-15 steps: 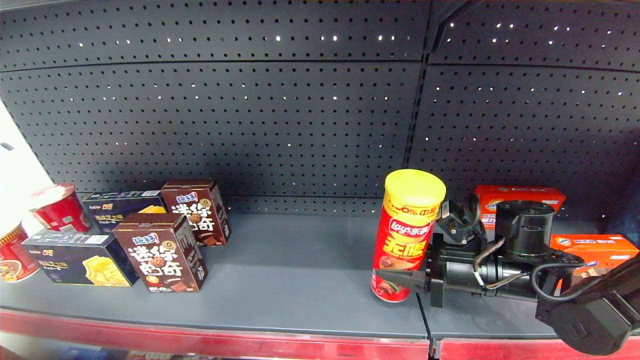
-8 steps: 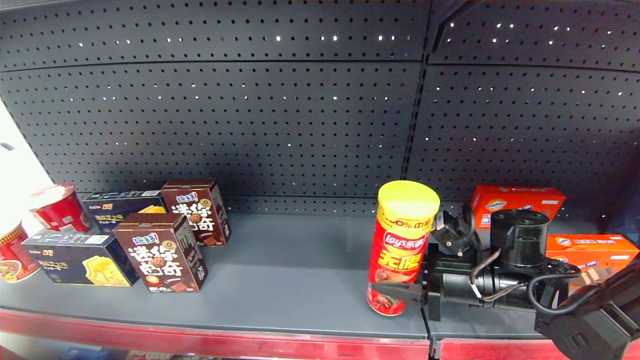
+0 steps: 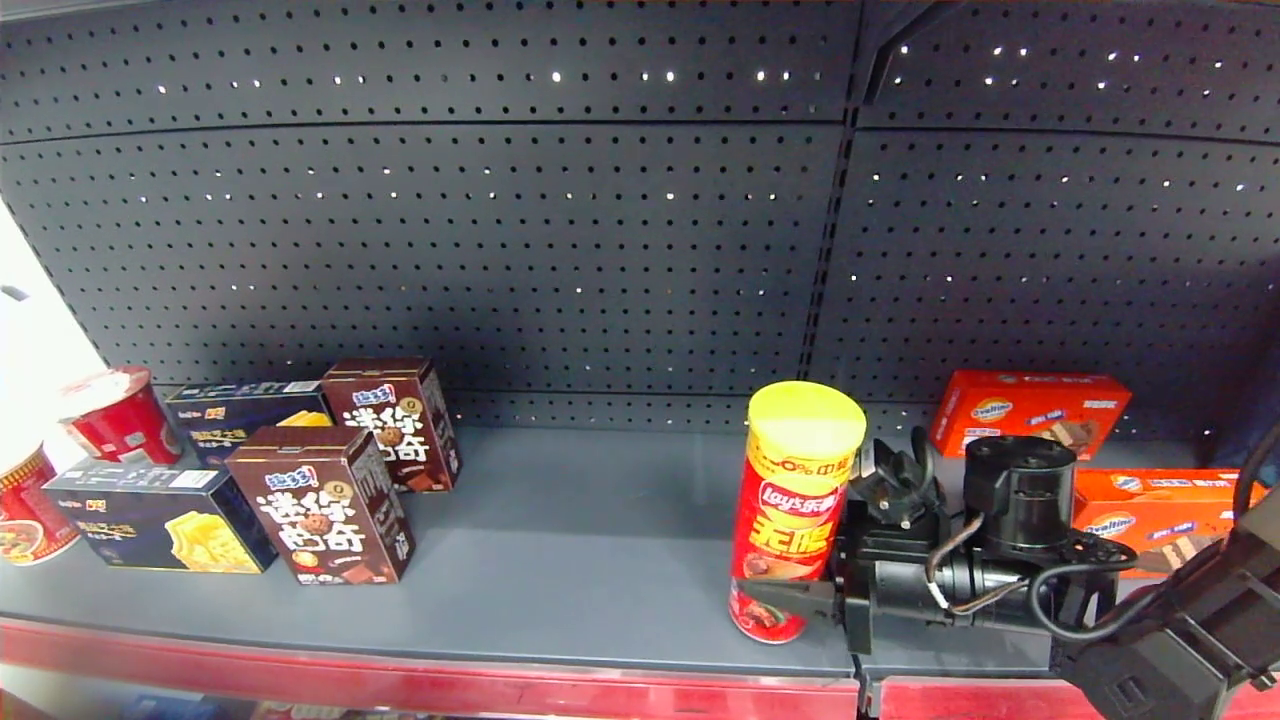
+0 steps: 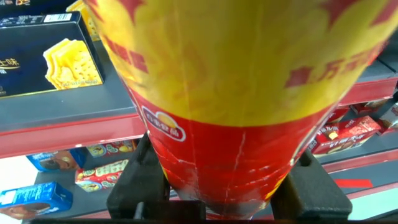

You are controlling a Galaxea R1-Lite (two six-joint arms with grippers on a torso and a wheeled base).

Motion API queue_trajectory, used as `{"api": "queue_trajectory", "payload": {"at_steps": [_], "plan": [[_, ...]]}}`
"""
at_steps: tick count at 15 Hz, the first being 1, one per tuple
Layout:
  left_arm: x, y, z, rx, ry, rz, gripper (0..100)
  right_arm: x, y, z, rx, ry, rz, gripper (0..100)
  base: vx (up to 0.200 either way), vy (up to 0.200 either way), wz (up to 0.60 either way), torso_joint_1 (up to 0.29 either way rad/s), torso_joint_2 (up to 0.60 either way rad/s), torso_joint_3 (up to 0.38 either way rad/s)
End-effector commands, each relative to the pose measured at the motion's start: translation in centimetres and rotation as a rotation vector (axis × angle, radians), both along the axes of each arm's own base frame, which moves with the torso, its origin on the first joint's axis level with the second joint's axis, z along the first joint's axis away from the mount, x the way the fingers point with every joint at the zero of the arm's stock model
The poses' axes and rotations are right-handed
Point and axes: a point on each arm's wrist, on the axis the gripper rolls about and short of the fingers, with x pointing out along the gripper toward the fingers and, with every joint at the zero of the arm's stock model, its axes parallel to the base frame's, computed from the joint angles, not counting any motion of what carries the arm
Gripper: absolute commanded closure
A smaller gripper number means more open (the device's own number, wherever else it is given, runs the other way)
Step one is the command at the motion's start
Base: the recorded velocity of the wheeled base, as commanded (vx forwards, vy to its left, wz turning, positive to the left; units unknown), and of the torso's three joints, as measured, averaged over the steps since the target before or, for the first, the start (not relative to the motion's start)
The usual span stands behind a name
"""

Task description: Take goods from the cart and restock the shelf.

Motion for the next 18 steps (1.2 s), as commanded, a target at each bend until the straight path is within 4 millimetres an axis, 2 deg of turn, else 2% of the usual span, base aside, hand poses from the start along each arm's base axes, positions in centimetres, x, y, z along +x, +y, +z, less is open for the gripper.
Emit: {"api": "queue_trajectory", "payload": {"at_steps": [1,5,11,14,16,18], "plan": [[0.0,0.0,-0.1,0.0,0.004,0.0,100,0.2,0.2,-0.9,-0.009,0.023,0.006,0,0.0,0.0,0.0,0.0,0.0,0.0],[0.1,0.0,-0.3,0.0,0.011,0.0,100,-0.3,0.8,0.1,0.034,0.007,0.014,0,0.0,0.0,0.0,0.0,0.0,0.0],[0.0,0.0,-0.3,0.001,0.011,0.001,100,-2.0,-2.1,1.1,0.03,-0.006,-0.061,0,0.0,0.0,0.0,0.0,0.0,0.0],[0.0,0.0,-0.4,0.002,0.011,0.014,100,-2.5,-4.2,2.2,0.043,-0.039,-0.125,0,0.0,0.0,0.0,0.0,0.0,0.0],[0.0,0.0,-0.7,0.004,0.02,0.017,100,-3.8,-5.0,3.2,0.053,-0.059,-0.134,0,0.0,0.0,0.0,0.0,0.0,0.0],[0.1,0.1,-0.7,0.005,0.02,0.024,100,-4.9,-5.5,3.3,0.054,-0.058,-0.137,0,0.0,0.0,0.0,0.0,0.0,0.0]]}}
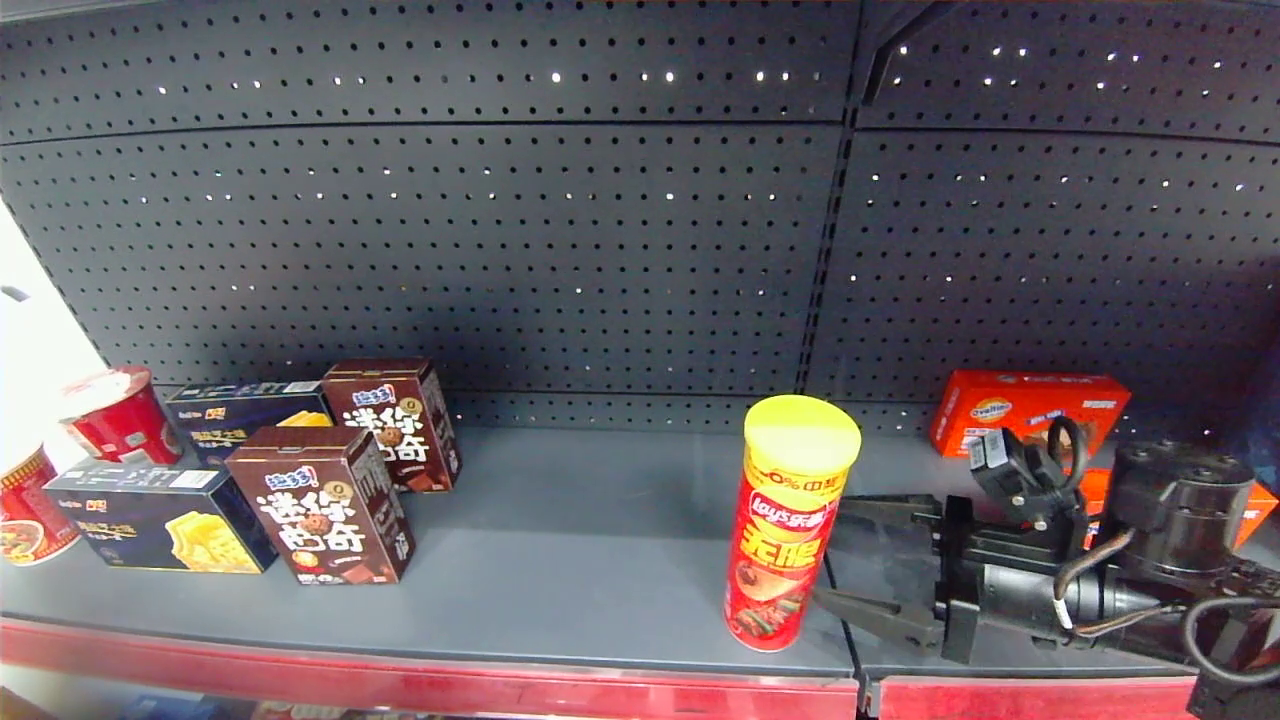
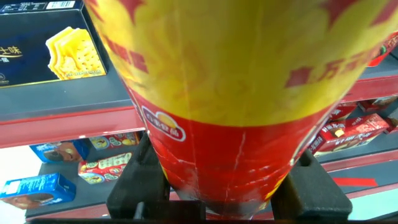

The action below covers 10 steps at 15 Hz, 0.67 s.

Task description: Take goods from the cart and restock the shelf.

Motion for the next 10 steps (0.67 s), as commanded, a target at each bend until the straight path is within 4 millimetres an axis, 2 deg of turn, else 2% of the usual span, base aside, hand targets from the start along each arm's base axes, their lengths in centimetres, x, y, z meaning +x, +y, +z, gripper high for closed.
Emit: {"api": "queue_trajectory", "payload": {"at_steps": [1,6,10], "plan": [[0.0,0.0,0.0,0.0,0.001,0.0,100,-1.5,-0.7,0.7,0.01,-0.024,-0.005,0,0.0,0.0,0.0,0.0,0.0,0.0],[0.0,0.0,-0.2,0.0,0.004,0.0,100,-0.8,-0.6,0.5,0.007,-0.016,-0.009,0,0.0,0.0,0.0,0.0,0.0,0.0],[0.0,0.0,-0.4,0.0,0.008,0.002,100,0.7,-0.4,-0.5,-0.004,0.01,-0.027,0,0.0,0.0,0.0,0.0,0.0,0.0]]}}
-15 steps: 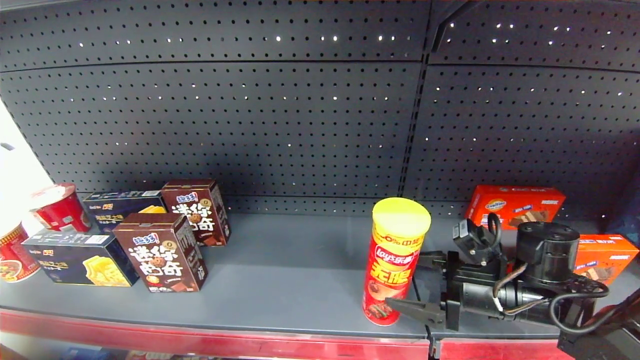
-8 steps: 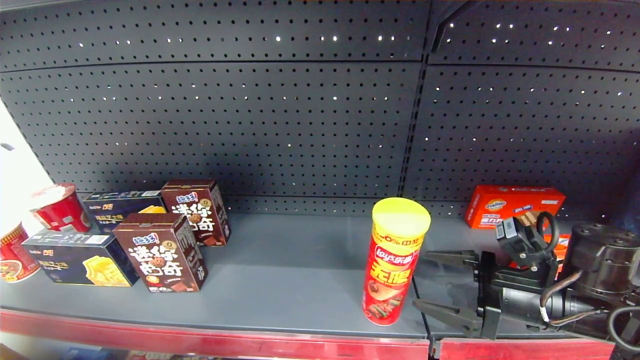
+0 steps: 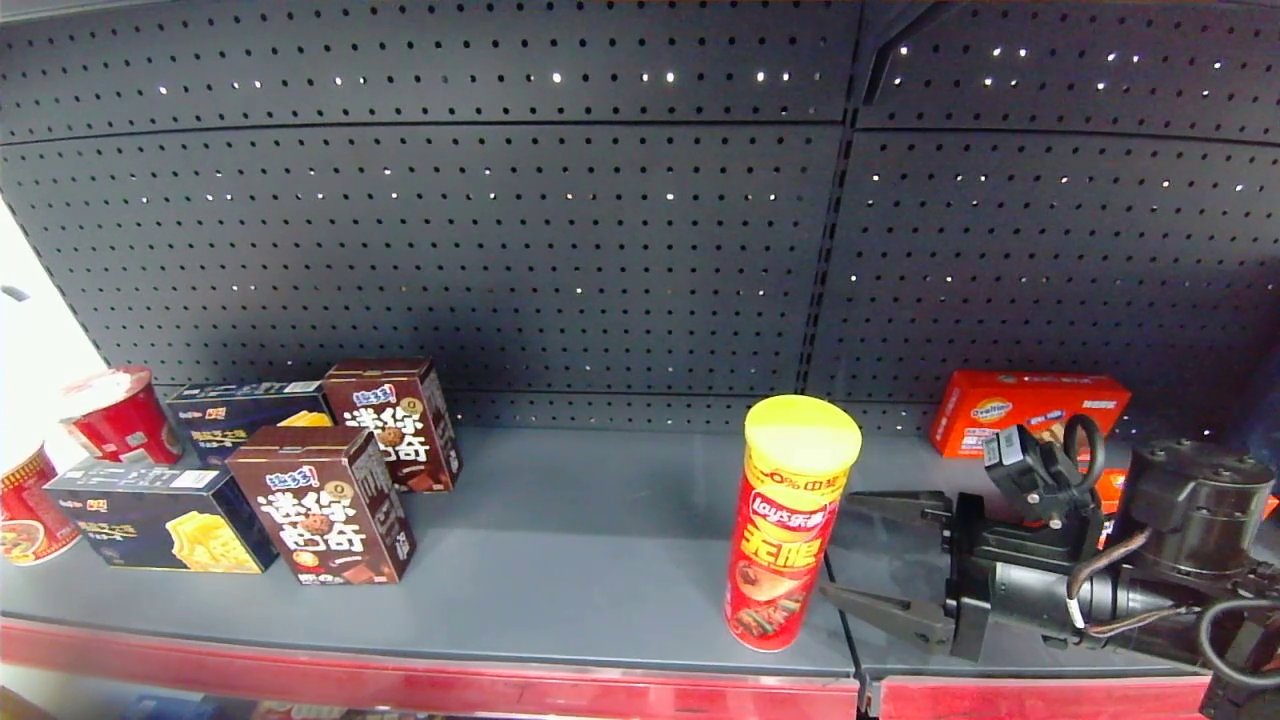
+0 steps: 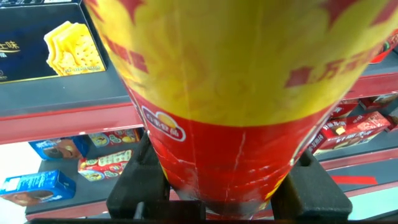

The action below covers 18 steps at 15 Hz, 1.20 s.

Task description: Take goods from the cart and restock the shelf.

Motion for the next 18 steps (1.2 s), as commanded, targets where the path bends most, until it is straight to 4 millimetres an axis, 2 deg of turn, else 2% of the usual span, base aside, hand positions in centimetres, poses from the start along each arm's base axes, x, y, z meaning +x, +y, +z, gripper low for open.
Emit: {"api": "queue_trajectory", "payload": {"at_steps": [1,5,11,16,18], "plan": [[-0.1,0.0,-0.1,-0.001,-0.004,0.0,100,0.9,-0.1,-0.9,-0.012,0.028,-0.016,0,0.0,0.0,0.0,0.0,0.0,0.0],[-0.2,0.0,-0.5,0.001,-0.001,0.006,100,2.1,-0.1,-0.6,-0.004,0.01,-0.031,0,0.0,0.0,0.0,0.0,0.0,0.0],[-0.3,0.0,-0.5,0.0,-0.009,0.007,100,1.6,-0.2,-0.3,-0.001,0.0,-0.028,0,0.0,0.0,0.0,0.0,0.0,0.0],[-0.4,0.0,-0.9,0.0,-0.009,0.007,100,-0.5,-1.1,2.9,0.041,-0.109,-0.031,0,0.0,0.0,0.0,0.0,0.0,0.0],[-0.5,0.1,-0.9,0.001,-0.02,0.018,100,-1.8,-2.4,5.3,0.066,-0.188,-0.071,0,0.0,0.0,0.0,0.0,0.0,0.0]]}}
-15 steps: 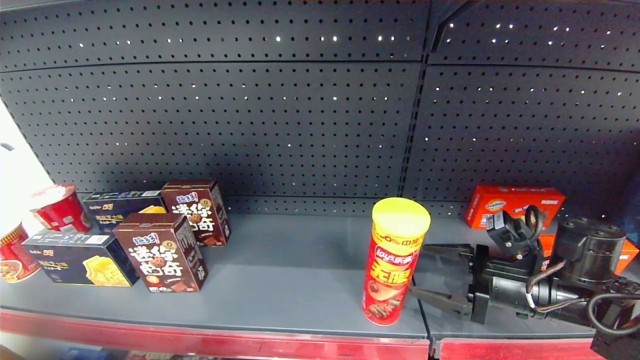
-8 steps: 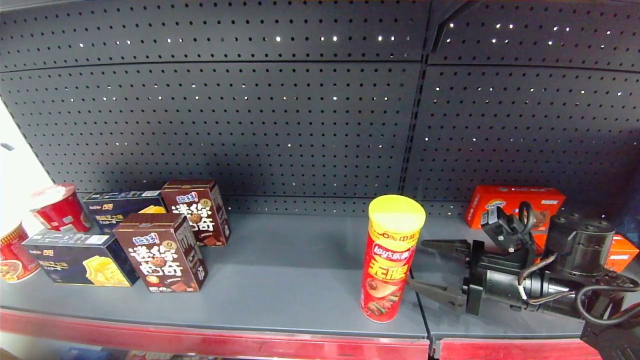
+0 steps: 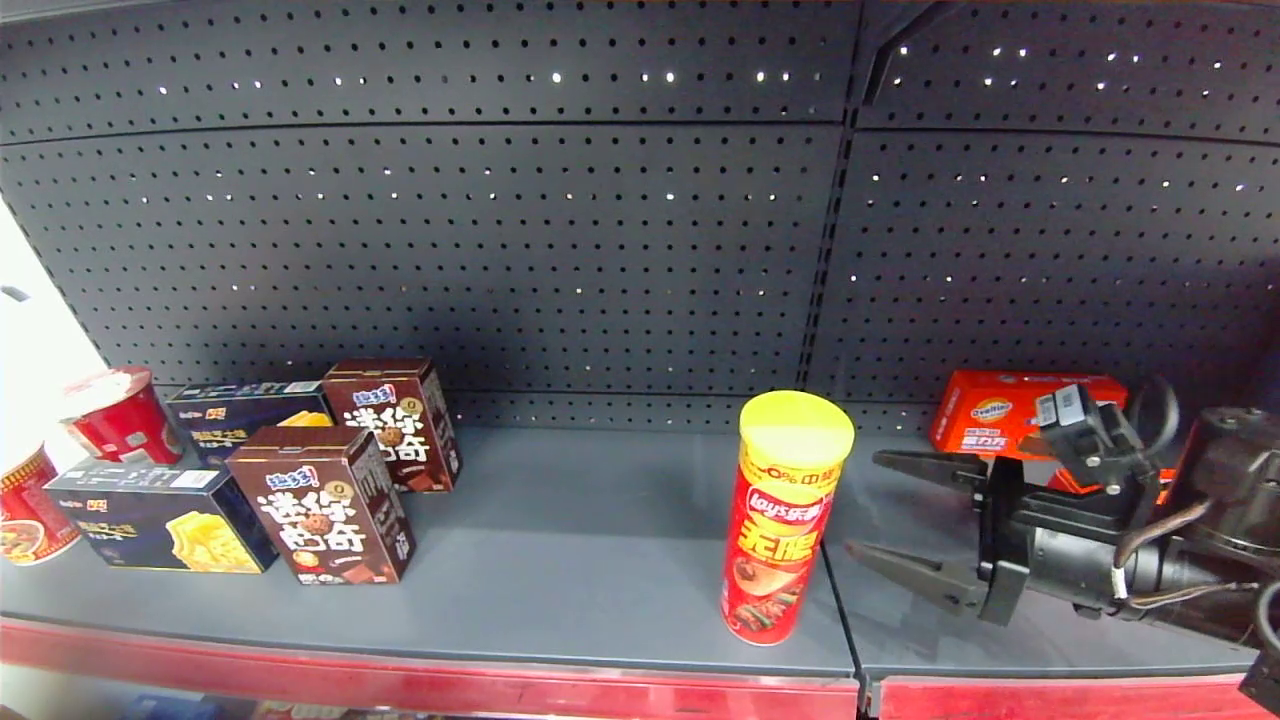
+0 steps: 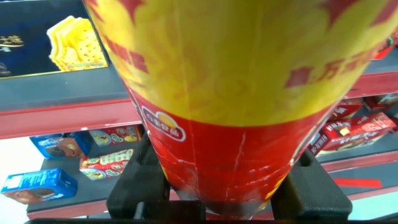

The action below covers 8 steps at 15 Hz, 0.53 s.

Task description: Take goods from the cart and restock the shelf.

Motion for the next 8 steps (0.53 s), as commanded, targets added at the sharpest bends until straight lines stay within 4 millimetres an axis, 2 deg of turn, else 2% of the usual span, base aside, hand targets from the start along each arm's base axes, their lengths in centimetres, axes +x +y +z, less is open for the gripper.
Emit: {"api": "queue_trajectory", "payload": {"at_steps": [1,2,4,6,8], "plan": [[-0.2,0.0,0.0,-0.001,-0.013,0.002,100,-2.0,-2.0,3.5,0.034,-0.11,-0.063,0,0.0,0.0,0.0,0.0,0.0,0.0],[-0.2,0.0,0.0,-0.001,-0.015,0.002,100,-2.4,-2.6,4.0,0.035,-0.117,-0.096,0,0.0,0.0,0.0,0.0,0.0,0.0],[-0.2,0.0,-0.2,0.001,-0.012,0.0,100,-3.3,-4.1,5.1,0.039,-0.139,-0.3,0,0.0,0.0,0.0,0.0,0.0,0.0],[-0.3,0.0,-0.3,0.0,-0.02,0.0,100,-4.2,-4.7,4.8,0.032,-0.118,-0.542,0,0.0,0.0,0.0,0.0,0.0,0.0],[-0.4,0.0,-0.6,-0.001,-0.024,-0.003,100,-5.6,-5.1,4.5,0.018,-0.1,-0.692,0,0.0,0.0,0.0,0.0,0.0,0.0]]}}
